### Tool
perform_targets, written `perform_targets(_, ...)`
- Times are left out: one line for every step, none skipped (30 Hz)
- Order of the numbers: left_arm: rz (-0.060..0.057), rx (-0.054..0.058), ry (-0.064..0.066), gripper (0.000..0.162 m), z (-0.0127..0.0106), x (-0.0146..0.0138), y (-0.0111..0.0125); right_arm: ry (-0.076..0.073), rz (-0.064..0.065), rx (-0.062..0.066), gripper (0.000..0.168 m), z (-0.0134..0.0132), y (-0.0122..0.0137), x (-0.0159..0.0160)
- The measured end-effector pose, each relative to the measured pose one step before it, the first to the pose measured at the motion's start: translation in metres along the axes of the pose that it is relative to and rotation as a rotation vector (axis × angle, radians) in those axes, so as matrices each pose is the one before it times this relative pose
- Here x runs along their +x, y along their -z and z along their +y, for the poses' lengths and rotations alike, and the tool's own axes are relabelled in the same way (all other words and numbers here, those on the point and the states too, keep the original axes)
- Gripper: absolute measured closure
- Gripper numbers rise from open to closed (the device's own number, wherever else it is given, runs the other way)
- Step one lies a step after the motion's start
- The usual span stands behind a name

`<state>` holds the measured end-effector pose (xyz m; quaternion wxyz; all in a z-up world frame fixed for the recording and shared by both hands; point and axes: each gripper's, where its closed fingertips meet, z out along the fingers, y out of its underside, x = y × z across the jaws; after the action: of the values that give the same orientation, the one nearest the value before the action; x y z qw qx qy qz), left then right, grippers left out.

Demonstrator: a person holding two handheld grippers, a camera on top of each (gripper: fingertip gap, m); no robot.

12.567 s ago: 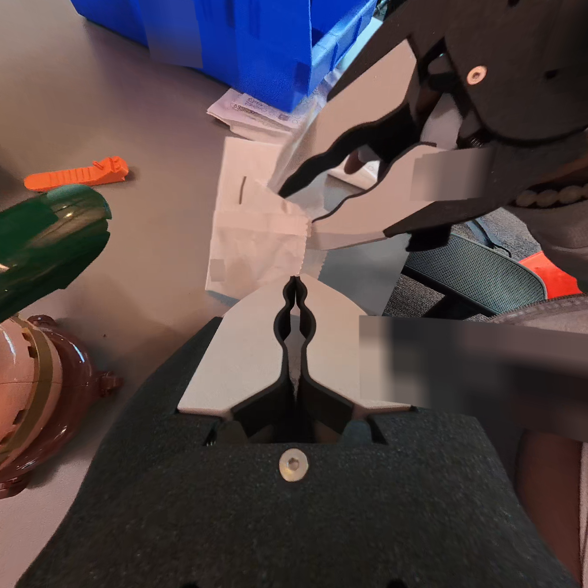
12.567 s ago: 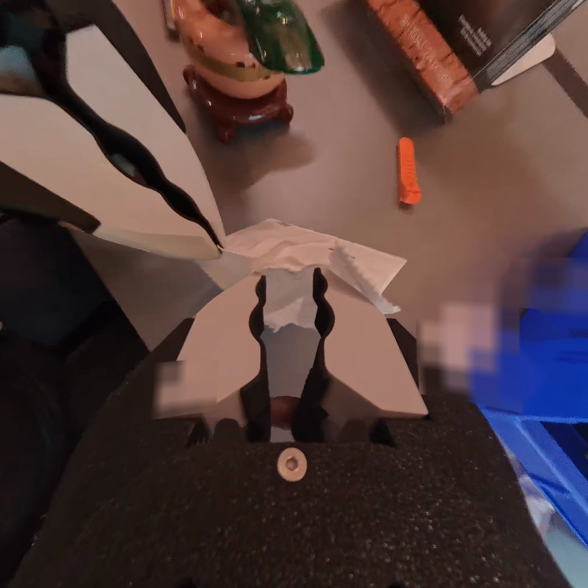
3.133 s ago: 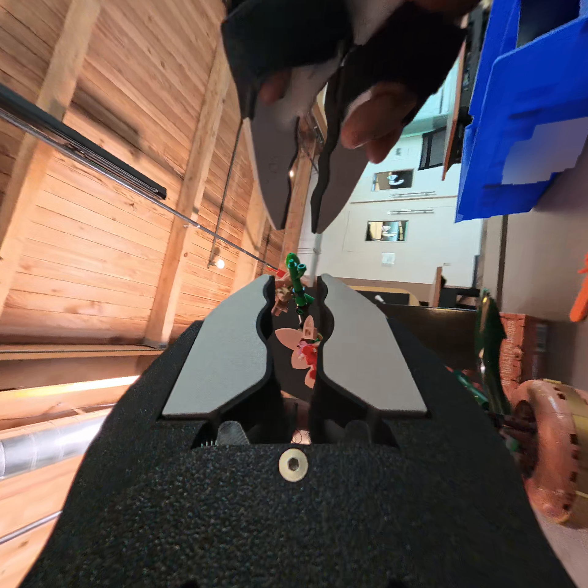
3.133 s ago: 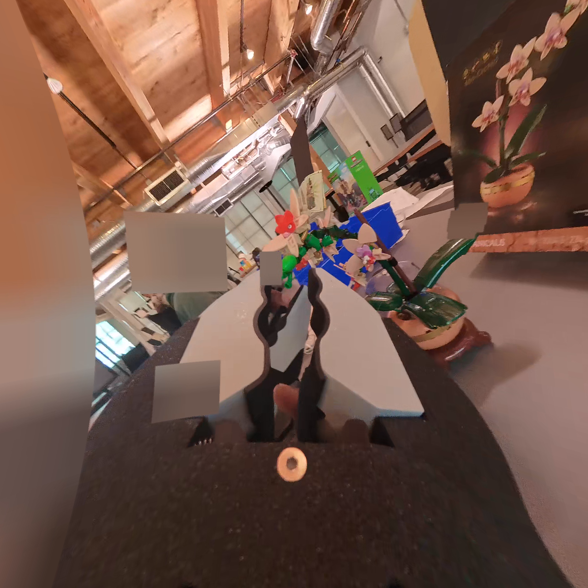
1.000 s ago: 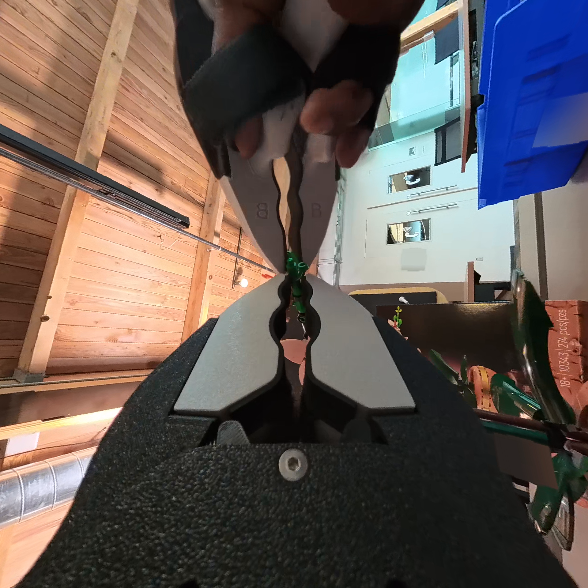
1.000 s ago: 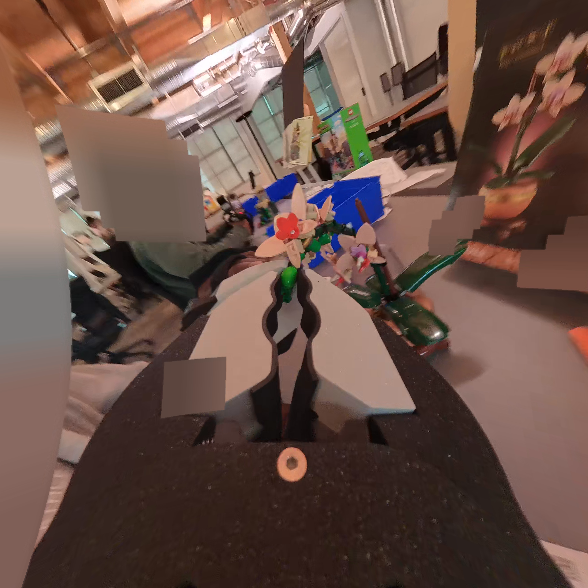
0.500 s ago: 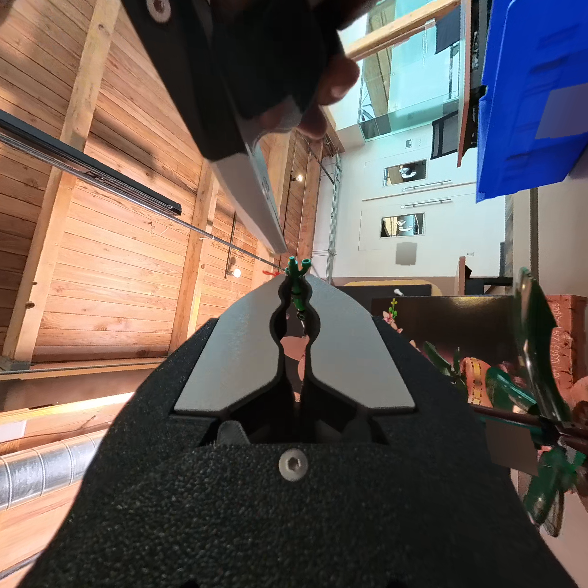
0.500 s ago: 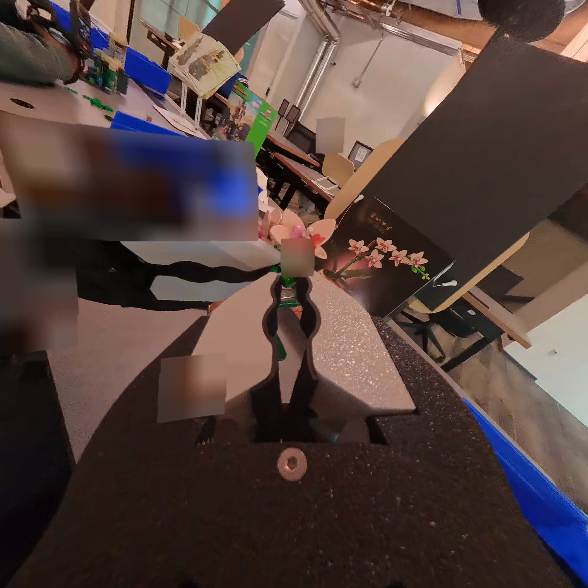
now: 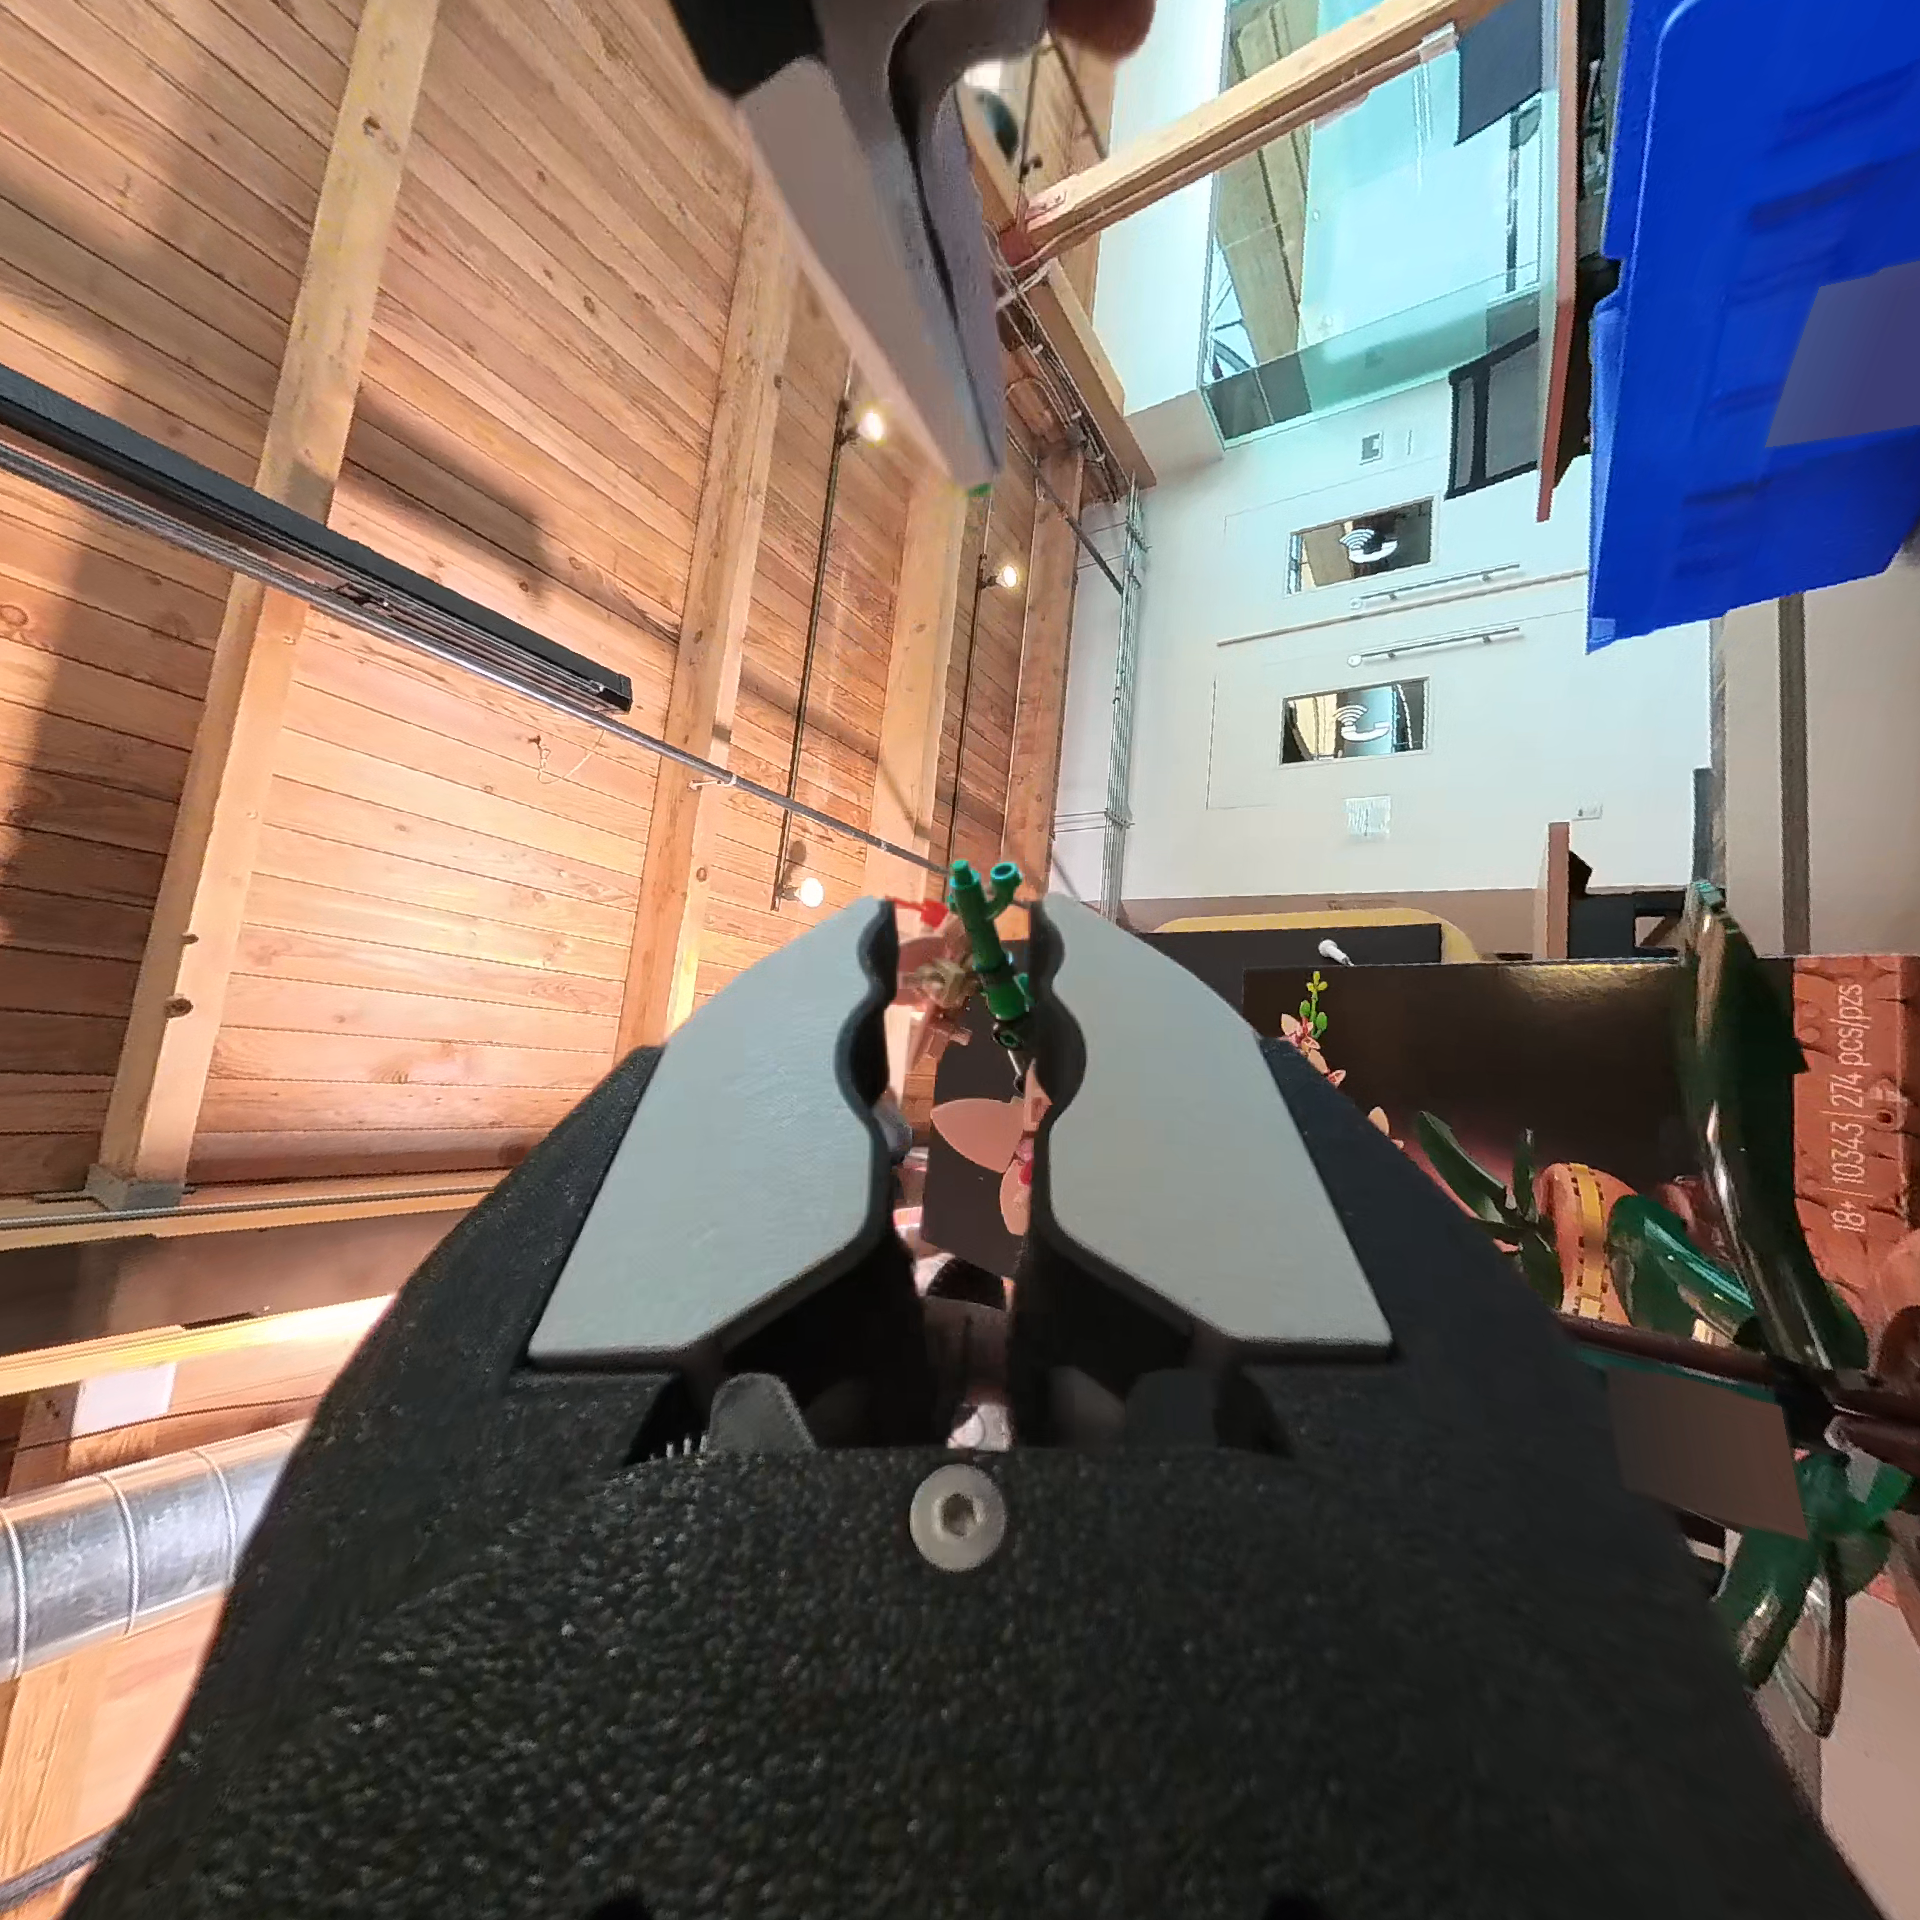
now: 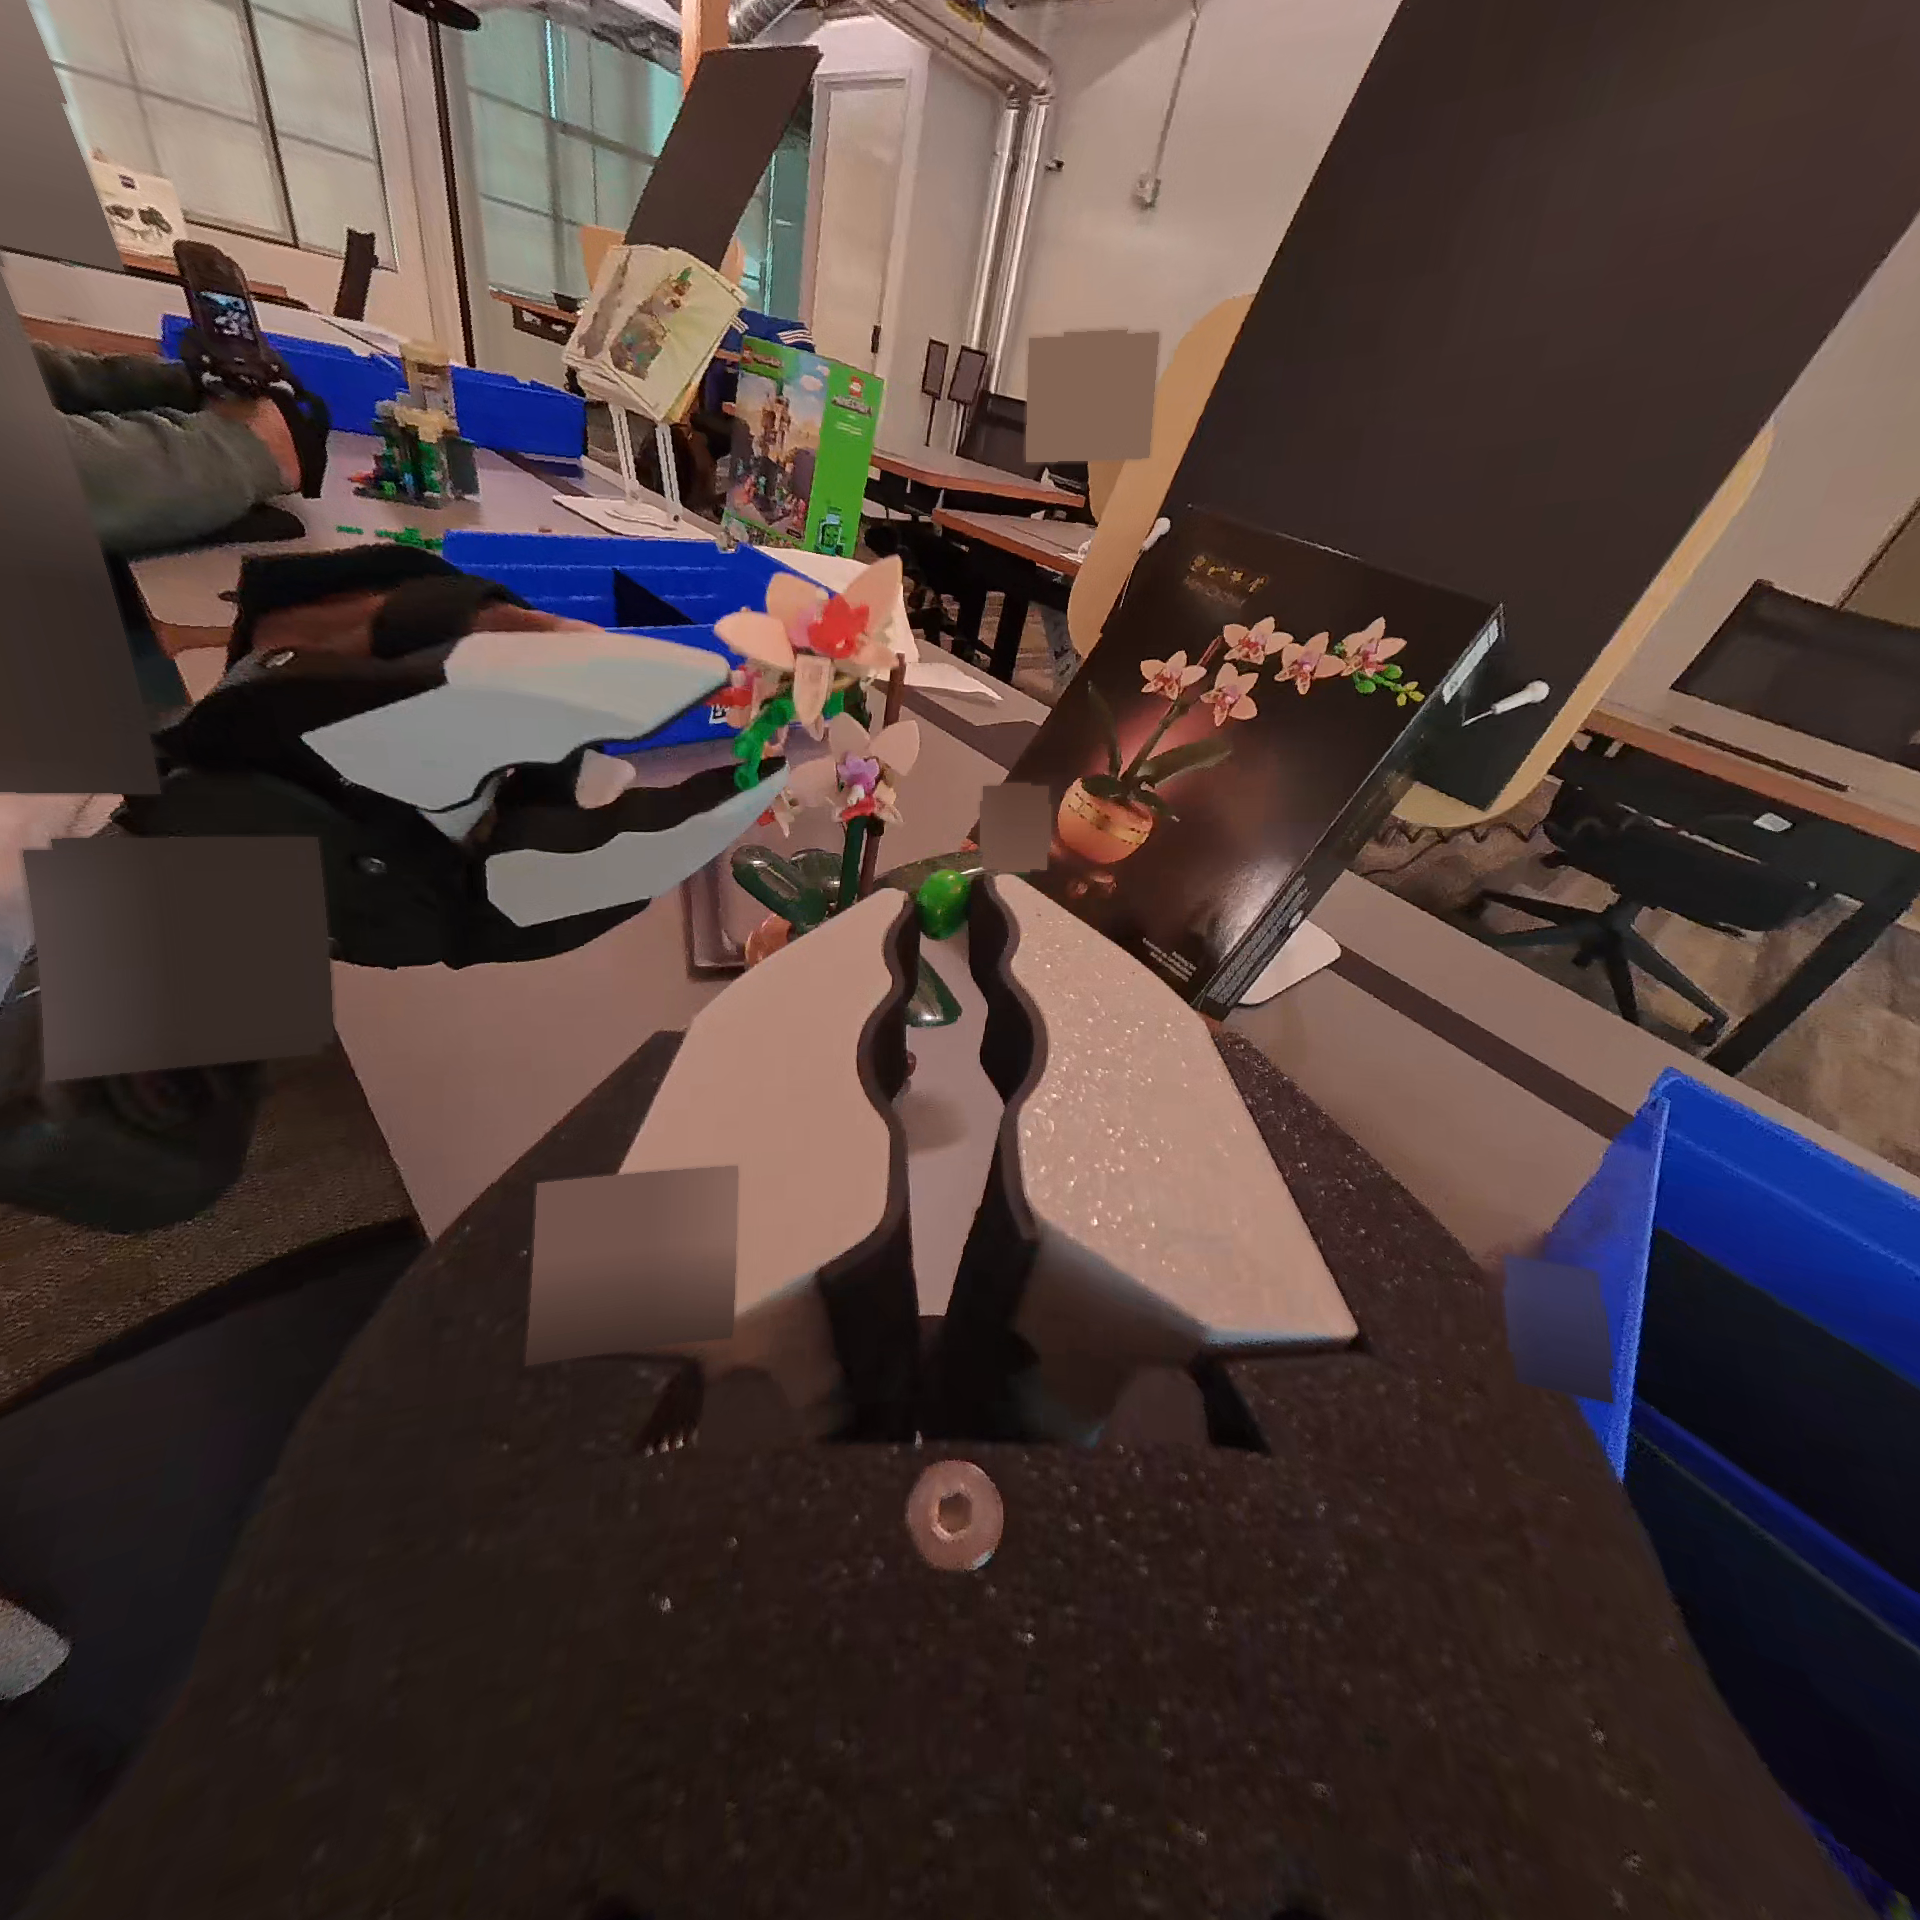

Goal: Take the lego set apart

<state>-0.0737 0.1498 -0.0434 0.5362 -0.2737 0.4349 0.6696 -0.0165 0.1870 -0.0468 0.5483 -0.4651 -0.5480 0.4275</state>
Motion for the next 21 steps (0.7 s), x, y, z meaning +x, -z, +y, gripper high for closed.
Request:
perform_targets(-0.0036,-0.003,0.0014,0.135,0.00056,-0.00149,0.00165,-0.0072,-0.0064,-0.0013,0.16,0.00173,0.00349,0.00021)
perform_targets(-0.0033,-0.0027,0.0065,0.132,0.0006,-0.00151,0.00116,-0.0083,-0.008,-0.0033,0.16,0.00204,0.00363,0.00022)
perform_targets(-0.004,-0.0009,0.009,0.128,0.0001,-0.00238,0.00188,-0.0122,-0.0086,0.0002,0.16,0.00176,0.00427,0.00065)
perform_targets(-0.0053,-0.0011,0.0094,0.125,0.00023,-0.0032,0.00253,-0.0263,-0.0043,0.0028,0.16,0.00148,0.00497,0.00232)
perform_targets(-0.006,-0.0017,0.0133,0.123,0.00123,-0.00295,0.00209,-0.0334,-0.0091,-0.0002,0.16,0.00215,0.00569,0.00267)
perform_targets(-0.0035,-0.0032,0.016,0.122,0.00176,-0.00316,0.00234,-0.0311,-0.0056,-0.0041,0.16,0.0031,0.00629,0.00353)
perform_targets(-0.0045,-0.0053,0.0164,0.121,0.00323,-0.00481,0.00362,-0.023,0.0057,-0.0085,0.16,0.0043,0.00659,0.00514)
perform_targets(-0.0099,-0.0081,0.0162,0.119,0.00177,-0.0045,0.00262,-0.0144,0.008,-0.0208,0.16,0.0062,0.0066,0.00532)
perform_targets(-0.0098,-0.0074,0.0187,0.118,0.00264,-0.00339,0.00294,-0.0064,0.0039,-0.033,0.16,0.00838,0.00647,0.0045)
perform_targets(-0.0181,-0.0086,0.0219,0.118,0.00061,-0.00542,0.00423,0.0007,-0.0002,-0.0492,0.16,0.01134,0.00607,0.00368)
perform_targets(-0.0221,-0.0073,0.0304,0.117,-0.00155,-0.00608,0.00531,0.0084,0.0225,-0.0589,0.159,0.01424,0.00577,0.00678)
perform_targets(-0.0162,-0.0014,0.04,0.118,-0.00398,-0.00426,0.00542,0.0108,0.0263,-0.0583,0.159,0.01602,0.00498,0.00721)
perform_targets(-0.0119,-0.0029,0.0502,0.12,-0.00593,-0.0021,0.00487,-0.0098,0.0002,-0.0636,0.159,0.01825,0.003,0.00384)
perform_targets(0.004,-0.0021,0.0704,0.122,-0.00847,0.00269,0.00592,-0.0337,-0.0159,-0.0715,0.159,0.02019,0.00037,0.00171)
perform_targets(0.021,0.0011,0.0985,0.125,-0.01069,0.0089,0.00457,-0.0387,-0.012,-0.0726,0.16,0.02062,-0.00211,0.00165)
perform_targets(0.0525,-0.0011,0.126,0.127,-0.01083,0.01819,0.00359,-0.0289,0.0017,-0.0628,0.16,0.01842,-0.00476,0.0029)
perform_targets(0.0989,-0.0021,0.1144,0.129,-0.00796,0.02857,0.00091,-0.0119,0.0283,-0.0448,0.159,0.01394,-0.00687,0.00617)
perform_targets(0.1116,-0.0239,0.0805,0.131,0.0001,0.03217,-0.00319,0.0152,0.0512,-0.0198,0.159,0.00752,-0.00737,0.00881)
perform_targets(0.0911,-0.0579,0.0598,0.131,0.00991,0.02818,-0.00782,0.033,0.053,-0.0149,0.159,0.0038,-0.00748,0.0085)
perform_targets(0.0927,-0.0733,0.0462,0.13,0.01595,0.02501,-0.01071,0.0312,0.0353,-0.0234,0.159,0.00228,-0.00805,0.00575)
perform_targets(0.1172,-0.0798,0.0321,0.129,0.01882,0.02265,-0.01209,0.0256,0.0149,-0.0275,0.159,0.00155,-0.00879,0.00307)
